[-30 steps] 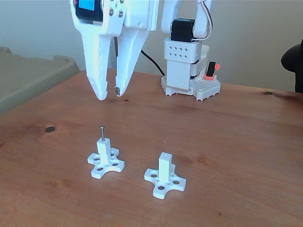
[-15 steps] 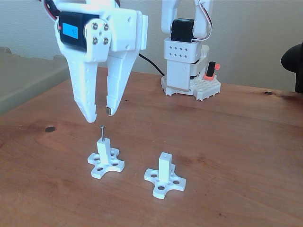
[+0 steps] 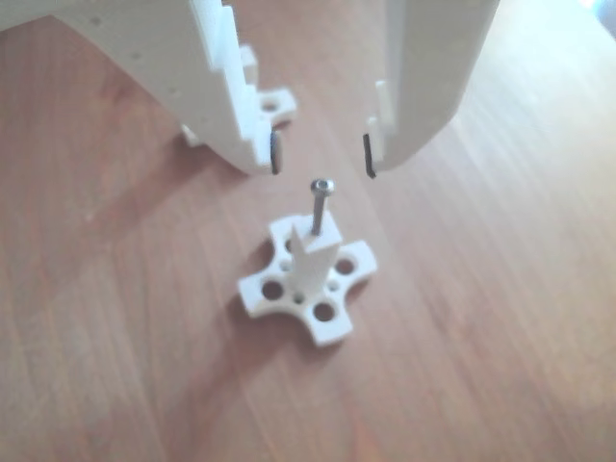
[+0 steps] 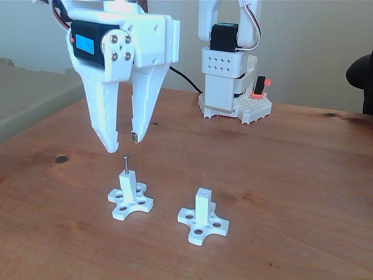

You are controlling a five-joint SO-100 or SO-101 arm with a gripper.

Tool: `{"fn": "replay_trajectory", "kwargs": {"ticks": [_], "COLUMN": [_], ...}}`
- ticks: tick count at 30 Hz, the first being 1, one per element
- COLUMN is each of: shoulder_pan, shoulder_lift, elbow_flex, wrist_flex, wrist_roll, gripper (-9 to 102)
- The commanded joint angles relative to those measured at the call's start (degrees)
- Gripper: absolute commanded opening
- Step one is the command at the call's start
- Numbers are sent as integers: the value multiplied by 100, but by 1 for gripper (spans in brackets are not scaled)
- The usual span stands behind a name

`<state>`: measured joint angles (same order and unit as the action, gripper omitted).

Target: Grab the screw and set it in the hole.

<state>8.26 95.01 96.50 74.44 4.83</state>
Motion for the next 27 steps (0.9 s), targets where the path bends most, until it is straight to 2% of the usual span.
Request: {"fn": "replay_trajectory", "kwargs": {"ticks": [1,27], "shoulder_pan": [-9,-88], "shoulder_lift": [18,-343], "elbow_flex": [-492,-686], "wrist_flex": [62,97], "wrist_roll": [35,-9], "gripper": [11,11]}}
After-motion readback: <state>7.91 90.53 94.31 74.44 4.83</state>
